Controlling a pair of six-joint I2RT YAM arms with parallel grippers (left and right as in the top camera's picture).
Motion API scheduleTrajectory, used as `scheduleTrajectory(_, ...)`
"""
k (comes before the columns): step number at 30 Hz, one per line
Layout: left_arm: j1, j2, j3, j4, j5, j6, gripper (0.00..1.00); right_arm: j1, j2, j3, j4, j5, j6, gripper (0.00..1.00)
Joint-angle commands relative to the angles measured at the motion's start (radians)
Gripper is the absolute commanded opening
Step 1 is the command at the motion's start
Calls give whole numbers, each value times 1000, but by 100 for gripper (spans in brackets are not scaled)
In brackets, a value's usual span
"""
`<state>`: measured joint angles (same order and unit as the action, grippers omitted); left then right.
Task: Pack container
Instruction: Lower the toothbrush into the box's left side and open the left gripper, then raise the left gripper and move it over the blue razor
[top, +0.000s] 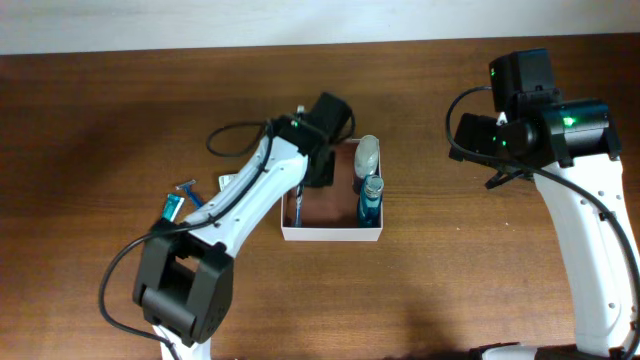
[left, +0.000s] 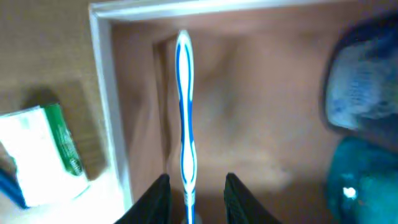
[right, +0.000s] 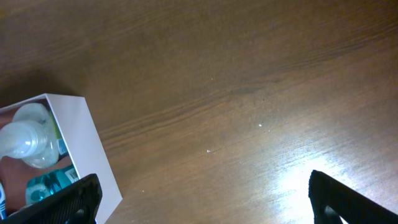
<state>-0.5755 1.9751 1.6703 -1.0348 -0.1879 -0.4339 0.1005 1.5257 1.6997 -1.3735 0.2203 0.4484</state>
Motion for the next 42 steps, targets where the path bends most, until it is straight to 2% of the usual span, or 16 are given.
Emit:
scheduleTrajectory(1,19,5,120,-79,10,16,29,-5,1,13,1,9,0,98)
scheduleTrajectory(7,96,3,246,-238,7,16,30,-5,1,13,1,9,0,98)
scheduleTrajectory(20,361,-1,245,-363,10,16,30,-5,1,13,1,9,0,98)
scheduleTrajectory(32,534,-1,222,-418,39,16,30,-5,1,13,1,9,0,98)
scheduleTrajectory(42,602,-3,45,-346,93,20,28,-5,1,13,1,9,0,98)
